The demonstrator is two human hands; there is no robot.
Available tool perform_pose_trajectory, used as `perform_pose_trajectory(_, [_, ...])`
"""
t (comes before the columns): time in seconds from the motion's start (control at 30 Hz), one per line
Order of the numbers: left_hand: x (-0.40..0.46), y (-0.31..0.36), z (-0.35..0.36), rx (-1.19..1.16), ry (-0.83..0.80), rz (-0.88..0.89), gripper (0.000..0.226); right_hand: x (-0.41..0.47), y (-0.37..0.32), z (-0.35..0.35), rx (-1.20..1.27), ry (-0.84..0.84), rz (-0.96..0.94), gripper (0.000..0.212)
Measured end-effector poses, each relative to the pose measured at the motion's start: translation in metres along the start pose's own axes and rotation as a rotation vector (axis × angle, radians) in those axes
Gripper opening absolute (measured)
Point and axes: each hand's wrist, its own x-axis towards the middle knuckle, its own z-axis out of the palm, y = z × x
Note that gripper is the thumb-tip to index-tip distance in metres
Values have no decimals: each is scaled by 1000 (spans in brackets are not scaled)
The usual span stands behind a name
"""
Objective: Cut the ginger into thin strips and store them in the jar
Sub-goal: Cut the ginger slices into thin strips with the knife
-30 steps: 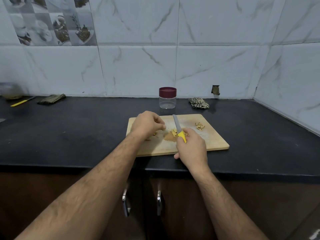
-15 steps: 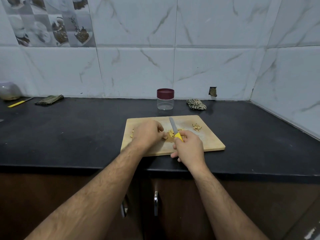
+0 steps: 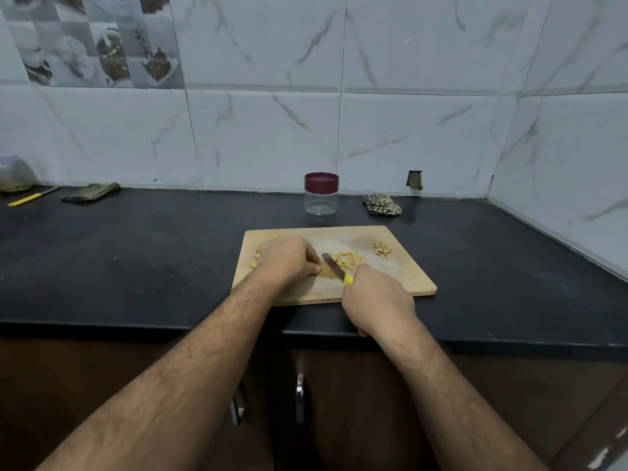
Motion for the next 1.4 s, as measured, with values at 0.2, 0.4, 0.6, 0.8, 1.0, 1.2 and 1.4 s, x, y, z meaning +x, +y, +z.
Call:
perform_pose_trajectory(0.2, [3, -11, 0, -93, -43, 6, 18, -13, -8, -8, -69, -27, 7, 23])
perform_pose_trajectory(0.4, [5, -13, -1, -131, -59, 1, 15, -15, -13, -10, -77, -37, 7, 24])
perform_pose_trajectory(0.6, [5, -9, -1, -59, -52, -3, 12, -15, -20, -7, -61, -25, -17, 22])
perform_pose_trajectory(0.8, [0, -3, -2, 65, 11, 27, 12, -14, -24, -2, -64, -23, -13, 21])
perform_pose_trajectory(1.0, [-1, -6, 1, 68, 55, 27, 13, -15, -30, -2, -75, -29, -8, 25])
perform_pose_trajectory(1.2, [0, -7, 0, 60, 25, 26, 12, -15, -40, 3, -163, -66, -3, 34])
perform_pose_trajectory(1.4, [-3, -9, 4, 56, 73, 21, 14, -19, -42, 1, -229, -105, 3, 29])
